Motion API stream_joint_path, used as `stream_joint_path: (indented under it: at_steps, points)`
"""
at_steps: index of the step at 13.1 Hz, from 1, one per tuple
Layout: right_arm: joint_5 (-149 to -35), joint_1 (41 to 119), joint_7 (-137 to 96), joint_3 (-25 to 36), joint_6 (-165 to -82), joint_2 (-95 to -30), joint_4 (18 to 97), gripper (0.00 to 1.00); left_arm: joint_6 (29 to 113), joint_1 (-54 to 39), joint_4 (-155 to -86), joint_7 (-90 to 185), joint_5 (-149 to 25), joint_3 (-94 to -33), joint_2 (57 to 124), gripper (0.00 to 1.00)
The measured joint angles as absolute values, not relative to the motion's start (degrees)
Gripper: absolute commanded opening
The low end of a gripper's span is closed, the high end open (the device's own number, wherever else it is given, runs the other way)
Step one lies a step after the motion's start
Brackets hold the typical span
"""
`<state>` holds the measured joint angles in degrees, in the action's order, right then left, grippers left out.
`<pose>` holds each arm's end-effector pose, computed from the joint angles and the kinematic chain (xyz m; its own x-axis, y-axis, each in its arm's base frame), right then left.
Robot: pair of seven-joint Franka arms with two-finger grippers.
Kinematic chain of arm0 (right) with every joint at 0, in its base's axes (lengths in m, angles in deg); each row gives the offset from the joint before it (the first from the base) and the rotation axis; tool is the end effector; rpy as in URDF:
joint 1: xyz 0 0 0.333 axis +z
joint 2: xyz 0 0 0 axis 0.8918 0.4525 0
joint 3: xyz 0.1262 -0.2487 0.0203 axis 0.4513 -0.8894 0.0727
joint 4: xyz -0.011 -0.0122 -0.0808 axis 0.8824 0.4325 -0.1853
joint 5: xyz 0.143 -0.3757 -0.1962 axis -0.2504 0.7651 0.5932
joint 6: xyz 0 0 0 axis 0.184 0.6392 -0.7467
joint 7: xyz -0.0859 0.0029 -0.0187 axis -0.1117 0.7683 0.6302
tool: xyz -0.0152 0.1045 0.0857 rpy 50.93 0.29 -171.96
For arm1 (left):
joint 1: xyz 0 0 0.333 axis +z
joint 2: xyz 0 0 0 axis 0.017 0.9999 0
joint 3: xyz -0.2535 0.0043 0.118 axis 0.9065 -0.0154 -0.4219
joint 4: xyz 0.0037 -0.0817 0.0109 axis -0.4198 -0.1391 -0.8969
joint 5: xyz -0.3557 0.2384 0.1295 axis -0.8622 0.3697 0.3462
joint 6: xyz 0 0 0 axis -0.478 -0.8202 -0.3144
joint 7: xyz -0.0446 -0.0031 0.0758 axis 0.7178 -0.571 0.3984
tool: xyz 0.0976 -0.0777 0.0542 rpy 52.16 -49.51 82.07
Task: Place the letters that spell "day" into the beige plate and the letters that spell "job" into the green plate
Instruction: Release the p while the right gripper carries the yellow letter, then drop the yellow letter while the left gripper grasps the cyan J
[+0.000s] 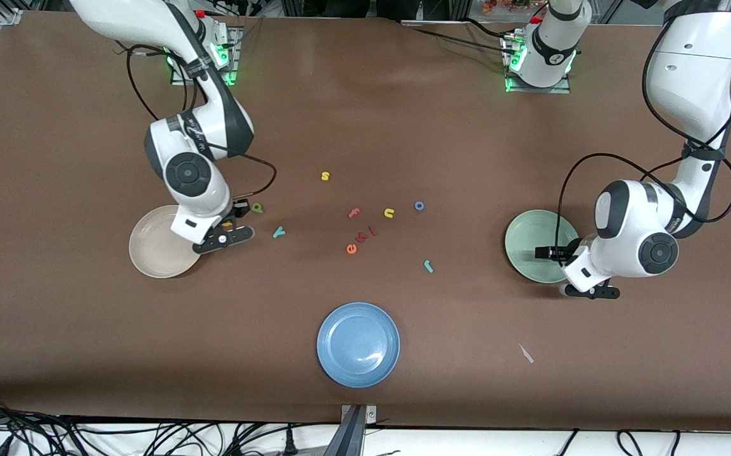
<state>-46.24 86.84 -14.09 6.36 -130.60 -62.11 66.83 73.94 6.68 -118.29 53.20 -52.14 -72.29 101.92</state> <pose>0.6026 0.2008 0.1763 0.9099 0.3791 -0.1682 0.4032 -0.9036 0.1446 0.6599 -0.0403 0.1122 0.9708 -0.0488 -0.2348 -0.0312 -0.9965 0.0781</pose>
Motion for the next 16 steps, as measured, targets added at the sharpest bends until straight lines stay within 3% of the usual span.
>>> stream_joint_path:
  at_steps: [5, 11, 13, 14, 15, 16]
  points:
    - [-53.99, 85.23, -34.57, -1.61, -131.02, -61.94, 66.85, 0.22, 73.94, 6.33, -118.23, 48.88, -52.14, -69.04, 100.43, 1.0]
    - [-55.01, 77.82, -51.37, -2.02, -139.05, -57.04, 67.71, 0.26, 74.52, 1.43, -116.55, 34.38, -52.14, -65.02, 100.05, 1.0]
    - [-55.04, 77.47, -52.46, -1.98, -140.11, -56.0, 67.74, 0.41, 74.56, -2.87, -114.86, 28.89, -52.14, -65.0, 100.11, 1.0]
    - [-55.18, 77.52, -52.49, -1.89, -140.16, -55.97, 67.74, 0.85, 74.56, -4.95, -114.18, 26.03, -52.14, -64.98, 100.25, 1.0]
    - [-56.12, 77.55, -52.48, -1.8, -140.18, -56.03, 67.73, 1.0, 74.56, -6.8, -113.79, 23.55, -52.14, -65.01, 100.49, 1.0]
    - [-58.23, 77.6, -52.49, -1.79, -140.05, -56.1, 67.73, 1.0, 74.75, -8.4, -113.26, 21.45, -52.14, -65.06, 101.01, 1.0]
